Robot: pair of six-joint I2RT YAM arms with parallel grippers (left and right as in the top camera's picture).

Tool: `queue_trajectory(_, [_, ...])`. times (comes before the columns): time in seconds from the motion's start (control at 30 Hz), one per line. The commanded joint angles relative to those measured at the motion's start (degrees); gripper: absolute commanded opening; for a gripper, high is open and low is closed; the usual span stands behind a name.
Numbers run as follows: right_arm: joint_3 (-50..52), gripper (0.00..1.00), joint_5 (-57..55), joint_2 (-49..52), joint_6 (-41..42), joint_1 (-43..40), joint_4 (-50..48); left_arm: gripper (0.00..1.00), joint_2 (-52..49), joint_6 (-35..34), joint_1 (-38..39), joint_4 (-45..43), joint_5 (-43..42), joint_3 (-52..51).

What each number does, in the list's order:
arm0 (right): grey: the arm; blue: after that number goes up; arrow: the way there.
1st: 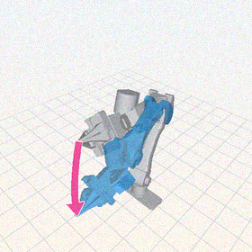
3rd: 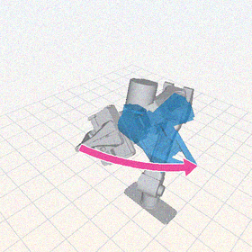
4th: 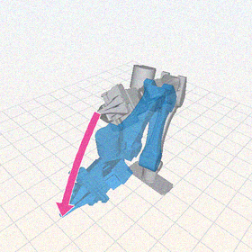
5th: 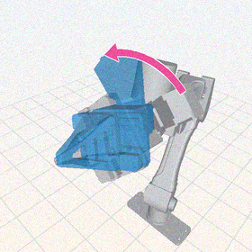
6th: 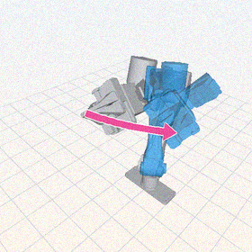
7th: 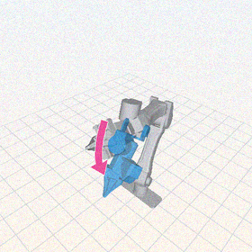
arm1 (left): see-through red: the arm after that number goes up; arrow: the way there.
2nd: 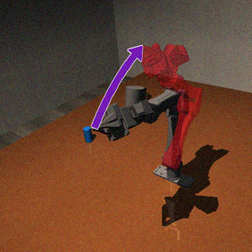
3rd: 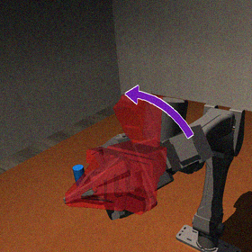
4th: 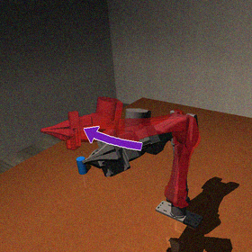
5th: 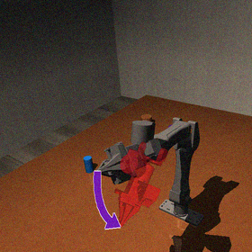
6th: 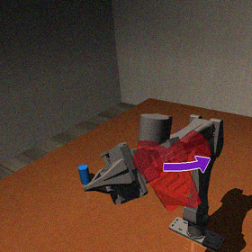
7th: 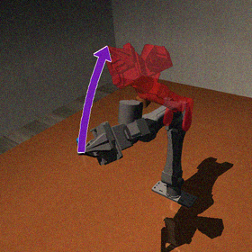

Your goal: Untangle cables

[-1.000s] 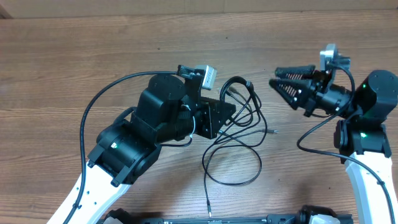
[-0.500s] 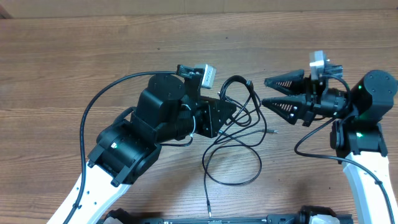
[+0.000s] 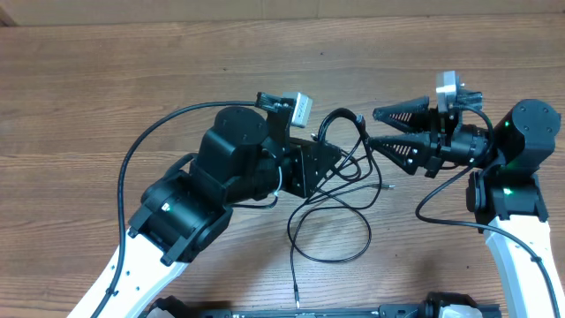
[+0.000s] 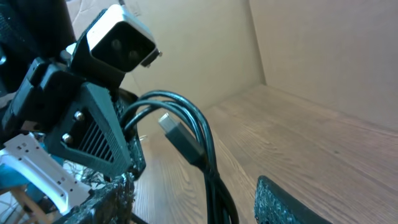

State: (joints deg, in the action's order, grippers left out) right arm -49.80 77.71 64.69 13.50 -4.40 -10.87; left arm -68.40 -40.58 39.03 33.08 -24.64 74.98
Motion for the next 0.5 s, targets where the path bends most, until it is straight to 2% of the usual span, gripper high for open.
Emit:
queue_trajectory(0.0, [-0.83, 0.6, -1.18, -0.09, -0.22, 0.28, -0.13, 0.04, -1.05, -0.81, 0.79, -0.68, -0.07, 0.61])
queue_trajectory(0.47, [-0.83, 0.59, -2.03, 1.46, -0.24, 0.28, 0.02, 0.04, -1.68, -0.81, 1.57, -3.19, -0.52, 0.61])
